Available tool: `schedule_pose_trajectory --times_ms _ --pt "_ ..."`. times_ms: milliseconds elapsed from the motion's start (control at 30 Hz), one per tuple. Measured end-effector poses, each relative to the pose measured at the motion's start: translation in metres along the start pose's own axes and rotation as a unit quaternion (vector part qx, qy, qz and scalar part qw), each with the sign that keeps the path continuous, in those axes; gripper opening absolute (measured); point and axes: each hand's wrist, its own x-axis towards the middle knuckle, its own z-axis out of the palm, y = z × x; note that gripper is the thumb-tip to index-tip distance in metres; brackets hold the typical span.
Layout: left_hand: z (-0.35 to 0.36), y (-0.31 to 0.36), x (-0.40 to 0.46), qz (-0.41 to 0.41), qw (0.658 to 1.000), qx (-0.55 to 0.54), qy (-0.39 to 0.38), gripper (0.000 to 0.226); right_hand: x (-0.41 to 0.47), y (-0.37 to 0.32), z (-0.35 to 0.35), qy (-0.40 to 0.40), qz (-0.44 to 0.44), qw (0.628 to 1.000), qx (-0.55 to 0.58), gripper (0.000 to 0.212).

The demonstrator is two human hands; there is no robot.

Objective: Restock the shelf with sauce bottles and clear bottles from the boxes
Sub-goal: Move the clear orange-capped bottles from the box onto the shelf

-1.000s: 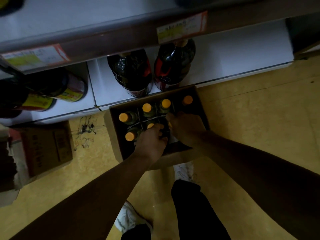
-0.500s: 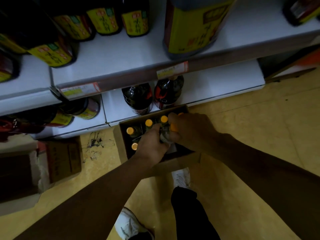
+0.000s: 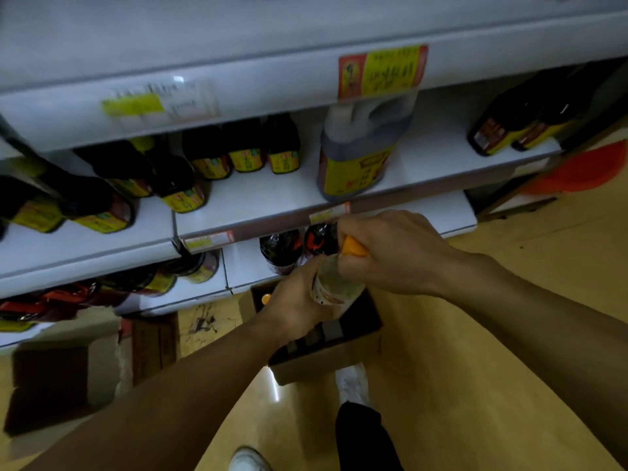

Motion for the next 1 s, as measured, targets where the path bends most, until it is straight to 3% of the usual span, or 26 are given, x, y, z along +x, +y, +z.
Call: schedule_pose_trajectory --times_ms 467,1000 --pt "-0.063 0.144 -0.039 0.060 0.998 0.029 0.022 0.074 -0.024 -0.056 -0.179 0.084 0.007 0.996 -0.029 0.033" --pt "-0.149 0.319 -0.117 0.156 0.986 0.036 0.046 0.066 -0.050 -0.124 -0.368 0.188 -0.046 0.976 0.103 0.026"
